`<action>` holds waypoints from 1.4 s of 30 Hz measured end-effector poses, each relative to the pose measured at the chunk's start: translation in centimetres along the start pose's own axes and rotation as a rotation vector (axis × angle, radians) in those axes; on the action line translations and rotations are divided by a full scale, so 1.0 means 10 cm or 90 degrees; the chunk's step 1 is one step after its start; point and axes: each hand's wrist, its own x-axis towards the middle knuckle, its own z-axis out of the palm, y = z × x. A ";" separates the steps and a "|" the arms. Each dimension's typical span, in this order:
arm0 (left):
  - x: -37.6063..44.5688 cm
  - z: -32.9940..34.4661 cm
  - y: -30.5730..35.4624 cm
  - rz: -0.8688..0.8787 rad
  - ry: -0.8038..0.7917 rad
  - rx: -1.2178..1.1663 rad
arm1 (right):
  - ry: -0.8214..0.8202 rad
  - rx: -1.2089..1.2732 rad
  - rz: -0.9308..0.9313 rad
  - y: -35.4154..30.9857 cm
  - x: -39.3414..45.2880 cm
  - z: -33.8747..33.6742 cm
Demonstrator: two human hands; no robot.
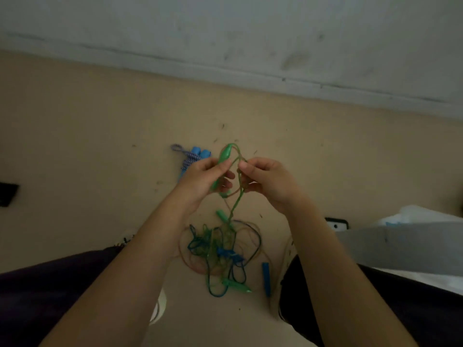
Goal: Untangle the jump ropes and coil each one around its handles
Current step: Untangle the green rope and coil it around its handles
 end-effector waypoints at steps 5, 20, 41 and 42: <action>-0.83 0.13 0.85 0.127 -0.018 0.075 | -0.040 -0.105 -0.114 -0.86 -0.74 0.15; -2.26 0.12 1.45 0.358 -0.053 0.450 | -0.103 -0.353 -0.350 -1.70 -2.01 0.38; -1.92 0.26 1.04 0.149 -0.185 0.360 | -0.034 -0.101 -0.215 -1.32 -1.80 0.40; -1.92 0.26 1.03 0.151 -0.191 0.375 | -0.021 -0.081 -0.217 -1.33 -1.79 0.41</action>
